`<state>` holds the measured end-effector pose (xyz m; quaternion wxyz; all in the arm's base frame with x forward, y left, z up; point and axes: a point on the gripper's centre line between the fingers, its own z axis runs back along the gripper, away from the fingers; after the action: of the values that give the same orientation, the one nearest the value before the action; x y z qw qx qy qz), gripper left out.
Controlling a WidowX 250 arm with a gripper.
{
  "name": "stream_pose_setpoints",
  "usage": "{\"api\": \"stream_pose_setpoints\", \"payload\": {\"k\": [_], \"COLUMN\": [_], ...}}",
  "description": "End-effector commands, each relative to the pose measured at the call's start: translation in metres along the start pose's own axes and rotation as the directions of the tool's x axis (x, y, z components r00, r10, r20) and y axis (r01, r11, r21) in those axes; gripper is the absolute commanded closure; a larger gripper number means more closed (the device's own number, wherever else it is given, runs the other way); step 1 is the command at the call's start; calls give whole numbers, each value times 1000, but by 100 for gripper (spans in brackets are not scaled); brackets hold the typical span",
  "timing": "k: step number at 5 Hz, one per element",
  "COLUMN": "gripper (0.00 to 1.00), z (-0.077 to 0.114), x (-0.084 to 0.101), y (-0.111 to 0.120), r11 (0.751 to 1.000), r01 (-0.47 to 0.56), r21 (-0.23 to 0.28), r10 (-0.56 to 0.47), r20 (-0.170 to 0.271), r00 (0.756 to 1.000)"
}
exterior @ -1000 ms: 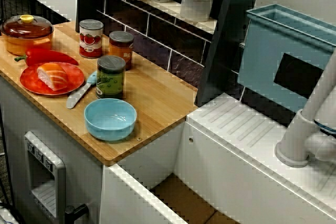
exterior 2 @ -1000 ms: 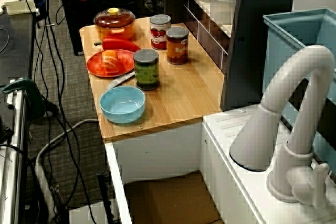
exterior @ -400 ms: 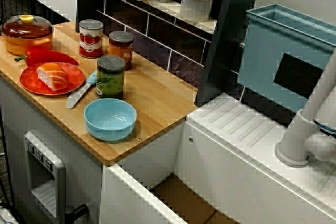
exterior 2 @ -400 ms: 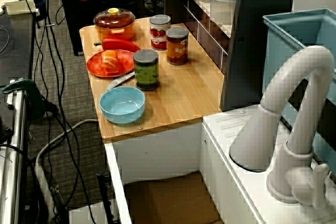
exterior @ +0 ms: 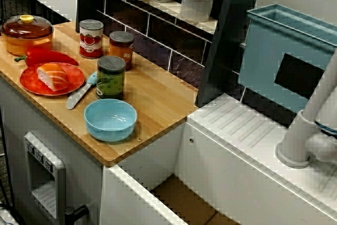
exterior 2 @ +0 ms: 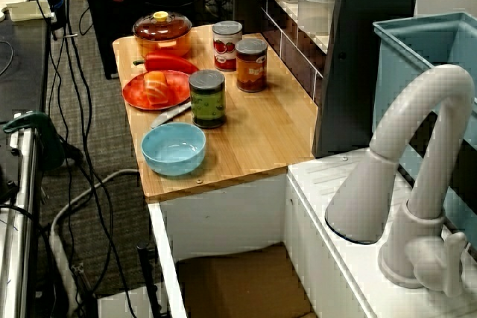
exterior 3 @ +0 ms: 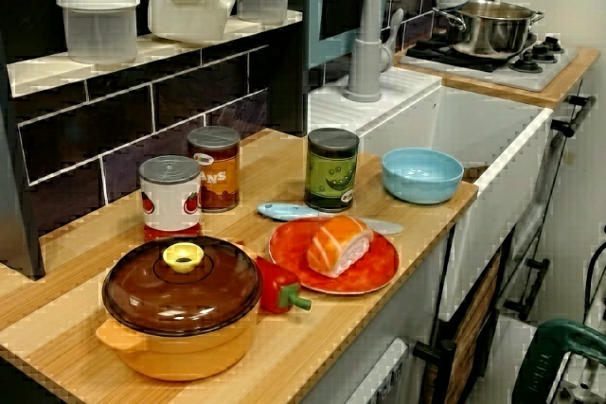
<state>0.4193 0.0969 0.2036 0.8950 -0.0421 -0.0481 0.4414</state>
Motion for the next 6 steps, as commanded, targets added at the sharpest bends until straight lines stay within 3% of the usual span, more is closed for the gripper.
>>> {"api": "stream_pose_setpoints", "payload": {"k": [1,3,6], "gripper": [100,100,100], "z": [43,68,63], "x": [-13,-47,-68], "y": [16,28,54], "r11": [997,988,985], "r01": [38,106,146], "r21": [-71,-110,-89], "r10": [-35,-103,-144], "r20": [35,29,29], "r00": [999,994,989]}}
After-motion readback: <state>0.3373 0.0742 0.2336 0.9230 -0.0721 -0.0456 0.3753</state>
